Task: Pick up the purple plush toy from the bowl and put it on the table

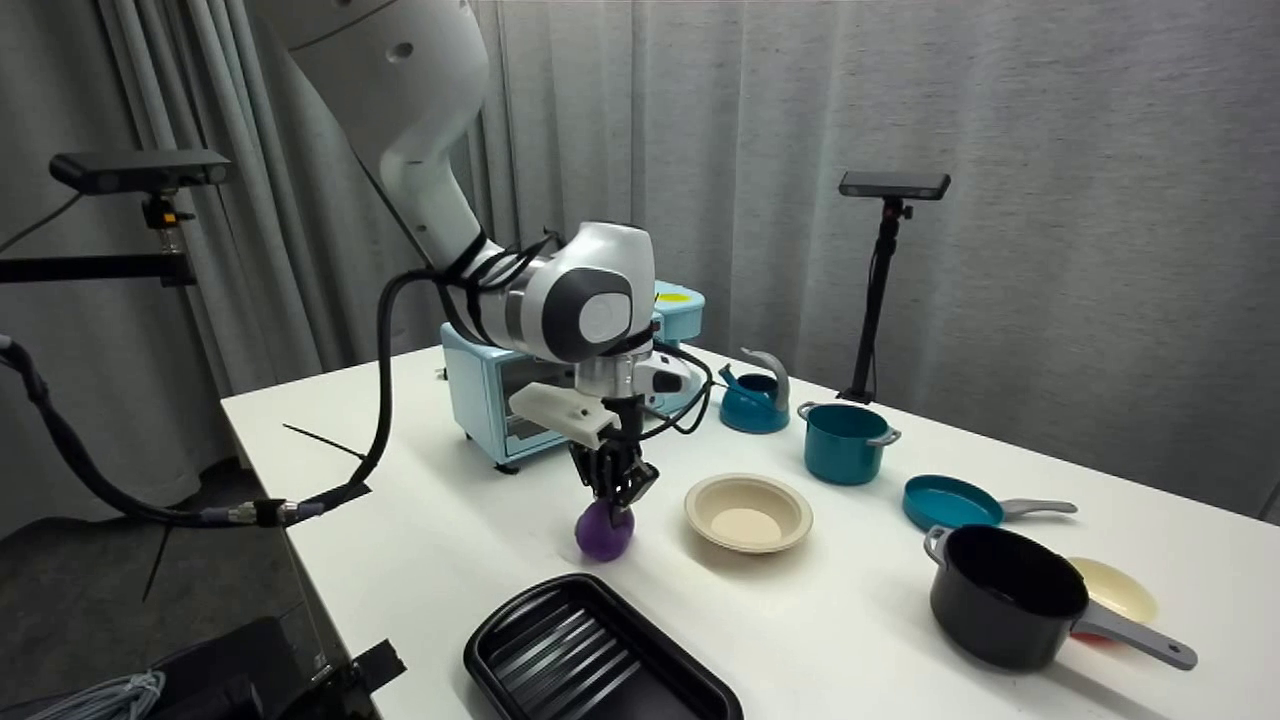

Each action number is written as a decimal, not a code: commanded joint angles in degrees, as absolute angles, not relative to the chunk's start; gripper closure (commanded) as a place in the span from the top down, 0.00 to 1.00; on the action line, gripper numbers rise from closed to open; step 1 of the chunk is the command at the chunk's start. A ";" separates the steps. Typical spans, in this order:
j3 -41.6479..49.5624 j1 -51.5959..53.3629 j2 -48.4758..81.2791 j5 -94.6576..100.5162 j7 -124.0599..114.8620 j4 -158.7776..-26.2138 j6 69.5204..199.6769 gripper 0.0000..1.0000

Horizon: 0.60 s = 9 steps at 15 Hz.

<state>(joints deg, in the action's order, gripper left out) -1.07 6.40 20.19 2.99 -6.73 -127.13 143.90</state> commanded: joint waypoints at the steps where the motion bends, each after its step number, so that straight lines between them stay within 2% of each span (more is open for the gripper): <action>1: -1.29 7.40 20.26 5.02 -7.49 -130.56 146.51 0.40; 3: -1.21 7.65 19.68 5.74 -7.64 -131.12 146.21 0.48; 9: -0.99 8.54 16.78 8.04 -8.02 -135.70 146.58 0.95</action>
